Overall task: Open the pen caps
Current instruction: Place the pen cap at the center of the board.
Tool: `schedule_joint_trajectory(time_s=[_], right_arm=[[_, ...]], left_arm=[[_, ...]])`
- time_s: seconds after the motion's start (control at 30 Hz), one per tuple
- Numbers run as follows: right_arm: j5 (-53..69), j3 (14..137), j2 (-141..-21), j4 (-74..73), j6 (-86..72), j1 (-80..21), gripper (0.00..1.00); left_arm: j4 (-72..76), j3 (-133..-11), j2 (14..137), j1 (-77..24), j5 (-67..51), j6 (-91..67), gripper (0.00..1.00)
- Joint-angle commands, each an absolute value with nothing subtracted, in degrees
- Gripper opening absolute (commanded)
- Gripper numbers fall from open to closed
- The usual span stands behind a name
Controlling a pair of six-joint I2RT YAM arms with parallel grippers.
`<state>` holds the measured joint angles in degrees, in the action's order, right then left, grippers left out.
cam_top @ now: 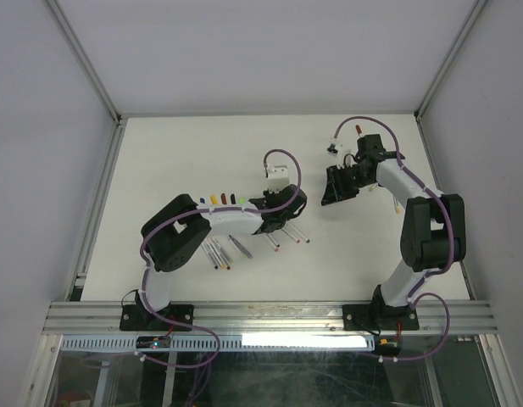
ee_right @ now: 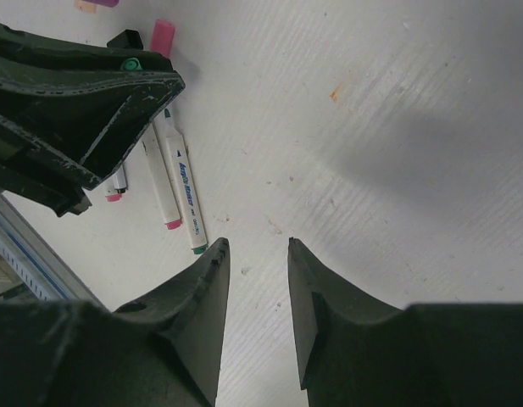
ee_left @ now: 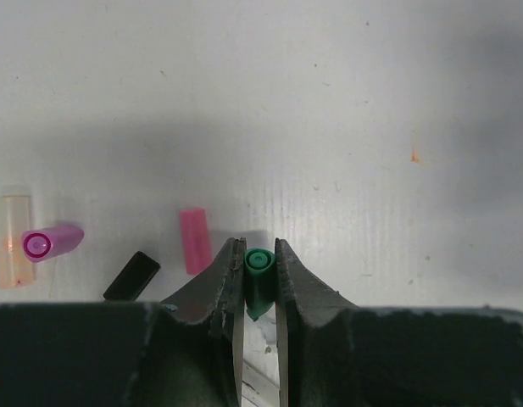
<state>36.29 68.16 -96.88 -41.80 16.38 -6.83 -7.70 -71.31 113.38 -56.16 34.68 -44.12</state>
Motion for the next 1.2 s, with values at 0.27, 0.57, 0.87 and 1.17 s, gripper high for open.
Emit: schedule_joint_trajectory(time_s=[0.27, 0.57, 0.87, 1.17], right_arm=[[37.4, 69.1, -94.6, -40.2, 16.0, -6.2, 0.36], [37.9, 69.1, -94.5, -40.3, 16.0, -5.8, 0.36], [38.3, 69.1, -94.2, -40.3, 16.0, -5.6, 0.36], [39.6, 68.7, -93.2, -39.9, 16.3, -5.4, 0.36]], left_arm=[[-10.7, -75.5, 115.9, -55.5, 36.2, -42.1, 0.11], [-12.0, -76.0, 116.5, -55.5, 36.5, -42.6, 0.18], [-12.0, -76.2, 114.4, -55.5, 36.2, -41.8, 0.29], [-11.9, -76.3, 108.0, -56.7, 36.2, -39.0, 0.33]])
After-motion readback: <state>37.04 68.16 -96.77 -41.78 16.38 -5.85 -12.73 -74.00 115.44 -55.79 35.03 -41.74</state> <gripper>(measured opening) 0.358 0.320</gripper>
